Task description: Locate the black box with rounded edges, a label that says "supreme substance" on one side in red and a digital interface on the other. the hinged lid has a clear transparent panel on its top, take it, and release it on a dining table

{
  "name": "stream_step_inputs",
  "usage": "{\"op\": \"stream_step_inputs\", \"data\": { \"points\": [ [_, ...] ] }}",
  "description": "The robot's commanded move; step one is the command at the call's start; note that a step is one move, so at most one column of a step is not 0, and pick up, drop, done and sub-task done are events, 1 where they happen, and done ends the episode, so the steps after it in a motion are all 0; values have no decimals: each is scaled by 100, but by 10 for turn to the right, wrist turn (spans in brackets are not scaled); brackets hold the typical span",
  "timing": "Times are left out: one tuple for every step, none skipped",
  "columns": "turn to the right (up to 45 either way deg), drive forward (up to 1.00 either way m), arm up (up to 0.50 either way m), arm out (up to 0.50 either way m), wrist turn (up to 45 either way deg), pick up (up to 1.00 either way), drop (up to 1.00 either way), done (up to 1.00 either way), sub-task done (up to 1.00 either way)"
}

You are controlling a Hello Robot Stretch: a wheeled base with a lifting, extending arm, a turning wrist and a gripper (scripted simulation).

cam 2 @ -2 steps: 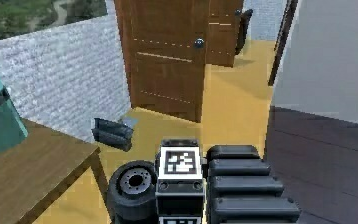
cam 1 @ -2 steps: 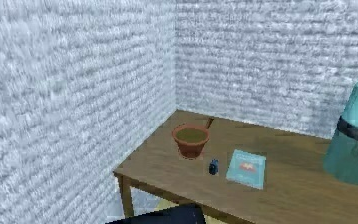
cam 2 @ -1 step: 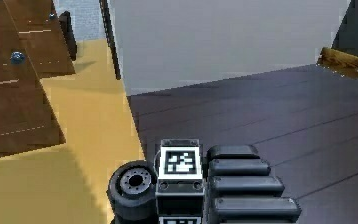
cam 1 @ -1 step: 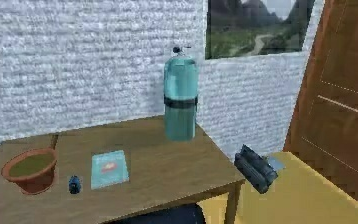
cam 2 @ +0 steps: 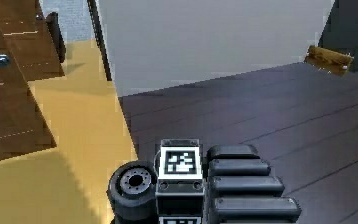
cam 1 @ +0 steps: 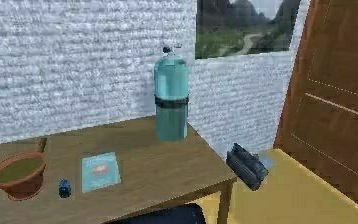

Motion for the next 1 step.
{"op": "stream_step_inputs", "data": {
  "points": [
    [-360,0,0,0,0,0,0,0,0]
  ]
}}
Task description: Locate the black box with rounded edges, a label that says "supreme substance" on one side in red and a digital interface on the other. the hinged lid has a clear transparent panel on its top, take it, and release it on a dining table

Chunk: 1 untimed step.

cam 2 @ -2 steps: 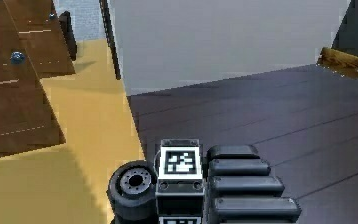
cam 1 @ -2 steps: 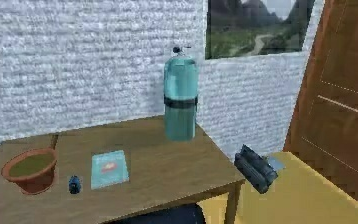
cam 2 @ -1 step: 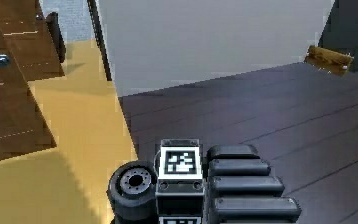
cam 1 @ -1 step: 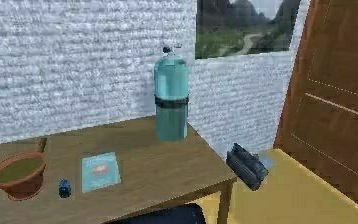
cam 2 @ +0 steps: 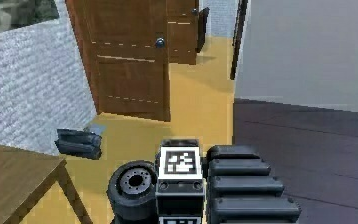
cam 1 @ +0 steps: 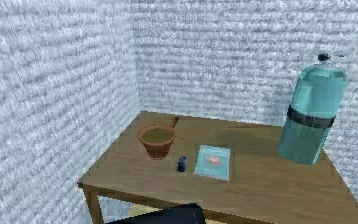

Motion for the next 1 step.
{"op": "stream_step_inputs", "data": {
  "points": [
    [0,35,0,0,0,0,0,0,0]
  ]
}}
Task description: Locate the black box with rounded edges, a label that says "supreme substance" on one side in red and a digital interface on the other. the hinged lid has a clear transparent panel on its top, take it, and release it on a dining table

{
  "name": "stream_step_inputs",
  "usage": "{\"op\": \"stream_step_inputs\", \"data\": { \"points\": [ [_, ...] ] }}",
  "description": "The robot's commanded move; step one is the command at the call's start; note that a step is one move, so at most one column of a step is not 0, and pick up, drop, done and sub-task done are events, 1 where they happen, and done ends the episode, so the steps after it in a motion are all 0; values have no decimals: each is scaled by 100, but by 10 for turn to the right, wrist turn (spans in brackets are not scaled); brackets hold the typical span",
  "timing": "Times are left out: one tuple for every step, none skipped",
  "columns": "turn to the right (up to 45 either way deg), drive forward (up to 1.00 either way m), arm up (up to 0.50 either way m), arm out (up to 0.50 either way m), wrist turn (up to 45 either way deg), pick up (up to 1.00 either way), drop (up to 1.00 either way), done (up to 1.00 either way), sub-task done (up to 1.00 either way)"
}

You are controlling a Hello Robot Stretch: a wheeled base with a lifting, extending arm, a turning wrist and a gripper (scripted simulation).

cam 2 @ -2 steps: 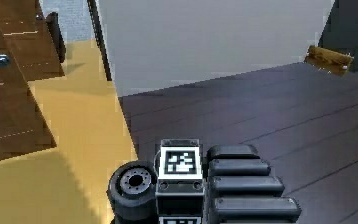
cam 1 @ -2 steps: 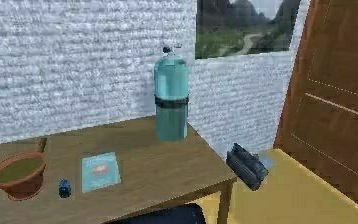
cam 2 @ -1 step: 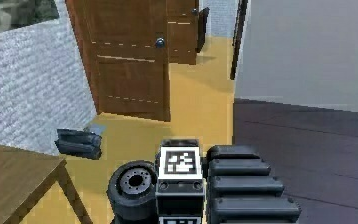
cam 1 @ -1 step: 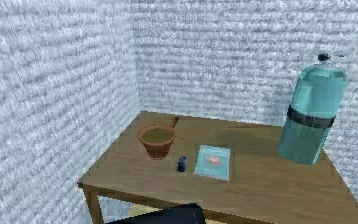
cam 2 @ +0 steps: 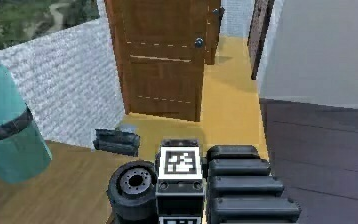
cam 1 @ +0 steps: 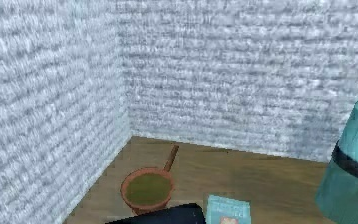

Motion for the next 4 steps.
{"op": "stream_step_inputs", "data": {
  "points": [
    [330,0,0,0,0,0,0,0,0],
    [-210,0,0,0,0,0,0,0,0],
    [120,0,0,0,0,0,0,0,0],
    [-30,0,0,0,0,0,0,0,0]
  ]
}}
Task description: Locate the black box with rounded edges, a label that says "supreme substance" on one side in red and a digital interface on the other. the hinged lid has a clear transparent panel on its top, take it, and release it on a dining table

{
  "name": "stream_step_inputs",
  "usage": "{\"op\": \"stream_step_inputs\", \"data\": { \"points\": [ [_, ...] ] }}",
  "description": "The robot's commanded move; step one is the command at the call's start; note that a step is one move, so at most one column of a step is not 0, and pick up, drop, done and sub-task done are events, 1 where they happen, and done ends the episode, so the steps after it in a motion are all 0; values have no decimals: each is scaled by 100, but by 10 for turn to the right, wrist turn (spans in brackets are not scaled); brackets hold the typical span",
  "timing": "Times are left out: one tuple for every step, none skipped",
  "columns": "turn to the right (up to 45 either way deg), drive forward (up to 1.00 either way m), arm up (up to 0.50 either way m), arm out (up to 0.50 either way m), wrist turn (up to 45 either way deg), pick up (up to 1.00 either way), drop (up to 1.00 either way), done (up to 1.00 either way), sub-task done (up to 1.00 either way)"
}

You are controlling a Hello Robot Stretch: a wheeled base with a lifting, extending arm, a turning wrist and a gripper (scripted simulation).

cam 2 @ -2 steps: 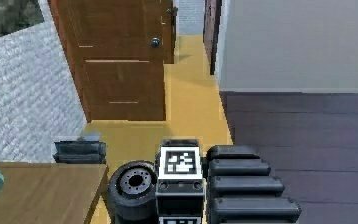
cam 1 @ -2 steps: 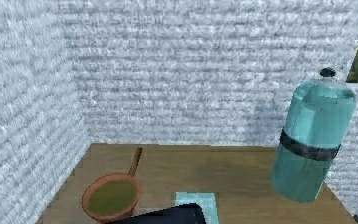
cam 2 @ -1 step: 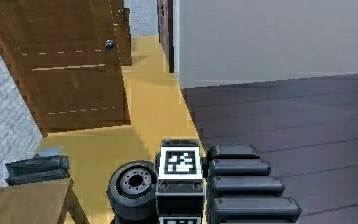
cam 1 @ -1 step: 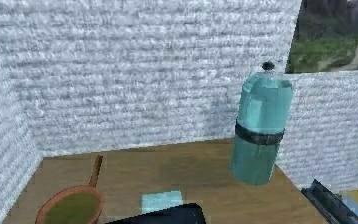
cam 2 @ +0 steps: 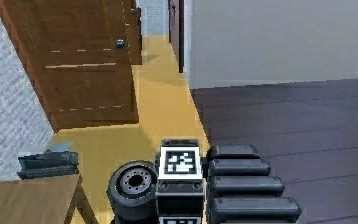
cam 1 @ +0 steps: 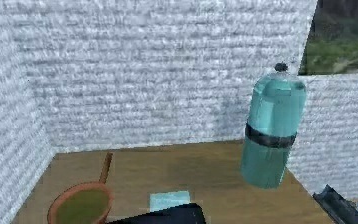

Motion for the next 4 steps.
{"op": "stream_step_inputs", "data": {
  "points": [
    [-390,0,0,0,0,0,0,0,0],
    [0,5,0,0,0,0,0,0,0],
    [450,0,0,0,0,0,0,0,0],
    [300,0,0,0,0,0,0,0,0]
  ]
}}
